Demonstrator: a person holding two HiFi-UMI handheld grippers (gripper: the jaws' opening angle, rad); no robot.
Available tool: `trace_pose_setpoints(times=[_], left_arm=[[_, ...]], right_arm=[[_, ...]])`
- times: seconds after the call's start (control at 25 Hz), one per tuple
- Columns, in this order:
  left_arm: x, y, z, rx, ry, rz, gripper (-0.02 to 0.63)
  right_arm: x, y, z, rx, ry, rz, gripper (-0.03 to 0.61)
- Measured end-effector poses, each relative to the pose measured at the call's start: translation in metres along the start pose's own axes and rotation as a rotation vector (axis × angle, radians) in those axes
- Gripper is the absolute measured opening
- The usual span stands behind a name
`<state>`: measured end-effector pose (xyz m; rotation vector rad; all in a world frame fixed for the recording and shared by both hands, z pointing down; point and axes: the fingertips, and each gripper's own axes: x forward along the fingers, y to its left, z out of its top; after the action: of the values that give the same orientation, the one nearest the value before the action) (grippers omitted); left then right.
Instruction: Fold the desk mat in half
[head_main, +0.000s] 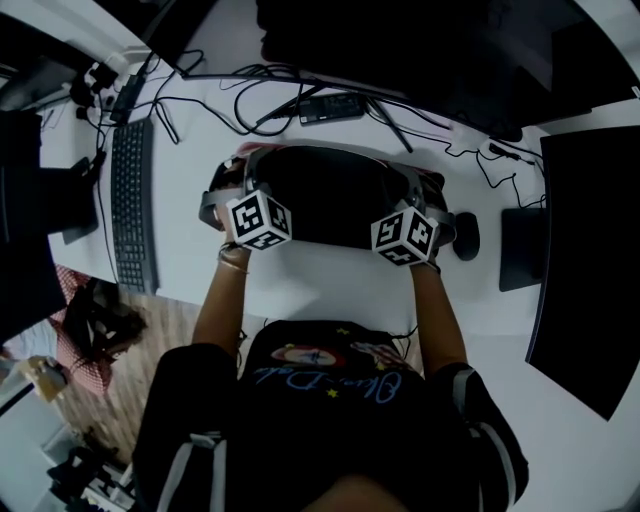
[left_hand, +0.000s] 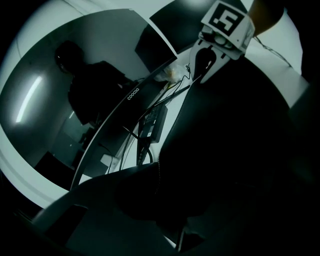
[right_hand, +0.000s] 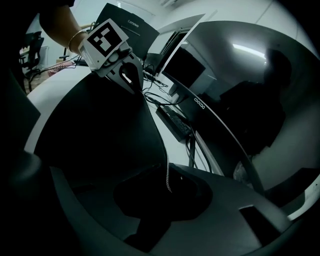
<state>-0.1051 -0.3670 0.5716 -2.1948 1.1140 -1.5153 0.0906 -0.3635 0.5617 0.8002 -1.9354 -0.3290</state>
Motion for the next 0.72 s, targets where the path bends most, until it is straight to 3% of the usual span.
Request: trace_pose_setpoints(times=[0.28, 0.36, 0.52, 0.72], left_arm=[[0.006, 0.000, -0.003, 0.003, 0.014, 0.009, 0.050], [0.006, 0.004, -0.002, -0.012, 0.009, 0.009, 0.083], [-0.003, 0.014, -0.001, -0.071, -0.027, 0.018, 0.214], [-0.047, 0.031, 0.009, -0.138, -0.146, 0.110, 0.225]], right_arm=[[0.003, -0.004, -0.002, 0.033, -0.022, -0.008, 0.074], [0.000, -0.008, 0.000, 0.060, -0.041, -0.009, 0.204], [-0.018, -0.021, 0.005, 0.112, -0.084, -0.053, 0.206], [-0.057, -0.042, 0.004, 0.251, -0.143, -0.136, 0.206]])
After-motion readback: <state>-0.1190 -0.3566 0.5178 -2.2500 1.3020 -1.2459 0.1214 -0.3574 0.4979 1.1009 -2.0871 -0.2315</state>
